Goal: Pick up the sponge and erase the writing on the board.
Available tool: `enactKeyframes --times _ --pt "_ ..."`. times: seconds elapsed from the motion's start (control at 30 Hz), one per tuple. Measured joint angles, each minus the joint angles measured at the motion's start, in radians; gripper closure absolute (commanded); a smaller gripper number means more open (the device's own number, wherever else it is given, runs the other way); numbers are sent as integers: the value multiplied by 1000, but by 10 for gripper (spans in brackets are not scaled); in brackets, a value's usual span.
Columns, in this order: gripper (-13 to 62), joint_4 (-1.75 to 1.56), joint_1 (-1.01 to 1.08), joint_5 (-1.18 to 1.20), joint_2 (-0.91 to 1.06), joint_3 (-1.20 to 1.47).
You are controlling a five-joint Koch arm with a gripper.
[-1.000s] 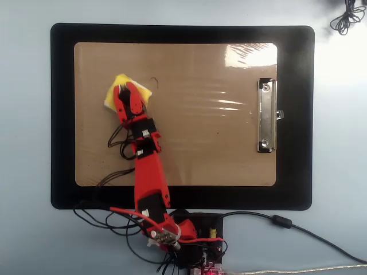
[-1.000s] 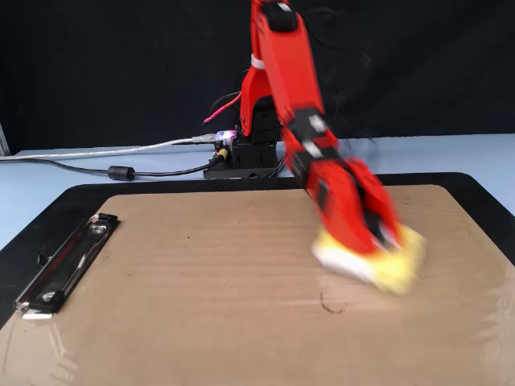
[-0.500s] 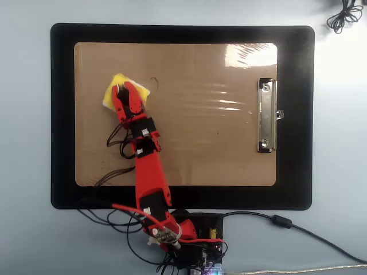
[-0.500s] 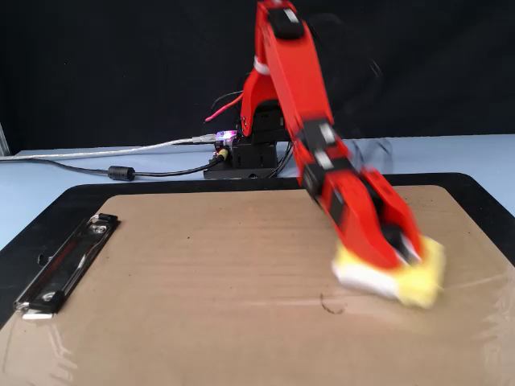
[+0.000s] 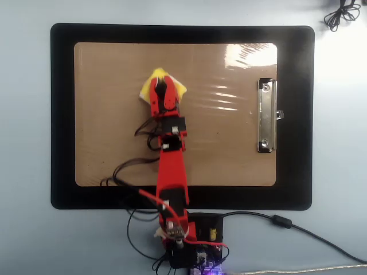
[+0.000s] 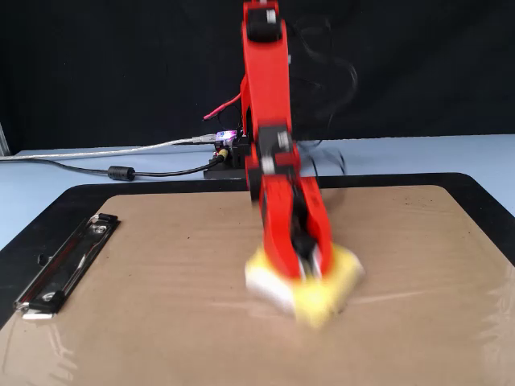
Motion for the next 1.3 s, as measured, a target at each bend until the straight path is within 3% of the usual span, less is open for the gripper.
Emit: enactKeyframes --times 0.07,0.13,0.3,0.37,0.4,0.6,0.63,0.7,0.8,0.87,0.97,1.1,1.2,1.3 --pt "571 -5 -8 2 -198 -239" --pt "571 -8 -12 2 -206 -158" --pt "571 -5 -60 0 324 580" --pt "571 20 -89 2 483 687" --pt "571 41 -101 8 471 646" --pt "571 31 -110 -2 -143 -184" --pt "571 28 -109 -2 -198 -213" --pt "571 21 -83 -2 -181 -120" --pt "571 18 -75 -2 57 241" --pt "571 20 -86 -3 141 325" --pt "571 38 -129 -12 41 141" --pt "571 35 -135 -35 -310 -345" --pt "571 32 -58 -41 -253 -261" --pt "571 34 60 -44 17 135"
